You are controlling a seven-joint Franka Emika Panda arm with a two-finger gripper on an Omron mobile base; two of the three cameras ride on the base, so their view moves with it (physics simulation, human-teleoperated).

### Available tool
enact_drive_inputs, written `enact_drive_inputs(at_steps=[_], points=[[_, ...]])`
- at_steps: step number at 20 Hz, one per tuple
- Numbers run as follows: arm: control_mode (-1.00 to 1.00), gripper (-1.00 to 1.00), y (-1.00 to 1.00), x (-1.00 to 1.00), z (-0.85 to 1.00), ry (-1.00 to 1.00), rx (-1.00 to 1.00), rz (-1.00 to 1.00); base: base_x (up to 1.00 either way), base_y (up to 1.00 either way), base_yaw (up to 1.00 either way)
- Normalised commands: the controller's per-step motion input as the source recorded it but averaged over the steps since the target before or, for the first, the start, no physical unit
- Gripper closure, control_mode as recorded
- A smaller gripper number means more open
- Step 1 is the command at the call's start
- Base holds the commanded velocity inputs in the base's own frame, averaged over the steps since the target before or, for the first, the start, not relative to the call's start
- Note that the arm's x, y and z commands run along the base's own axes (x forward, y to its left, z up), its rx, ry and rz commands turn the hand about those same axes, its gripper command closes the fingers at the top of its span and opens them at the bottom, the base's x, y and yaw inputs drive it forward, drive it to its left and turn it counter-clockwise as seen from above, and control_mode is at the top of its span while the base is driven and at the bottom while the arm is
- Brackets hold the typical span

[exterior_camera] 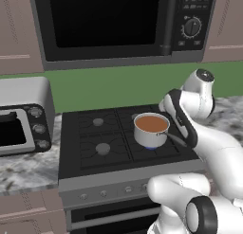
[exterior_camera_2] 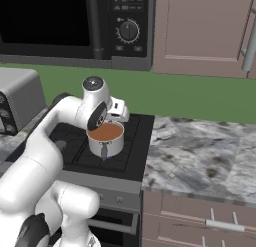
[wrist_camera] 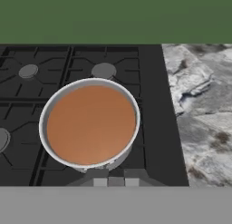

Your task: Pick up the sugar cube(s) and place them in the saucepan with hot chocolate.

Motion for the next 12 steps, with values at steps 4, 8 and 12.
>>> enact_drive_inputs(at_steps=[4, 8, 12], points=[[-1.0, 1.0, 0.19, 0.23, 0.0, 0.22, -0.01, 0.0, 0.0, 0.0, 0.0], [-1.0, 1.0, 0.05, 0.4, -0.08, 0.23, 0.0, 0.0, 0.0, 0.0, 0.0], [-1.0, 1.0, 0.15, 0.42, -0.21, 0.15, 0.0, 0.0, 0.0, 0.0, 0.0]])
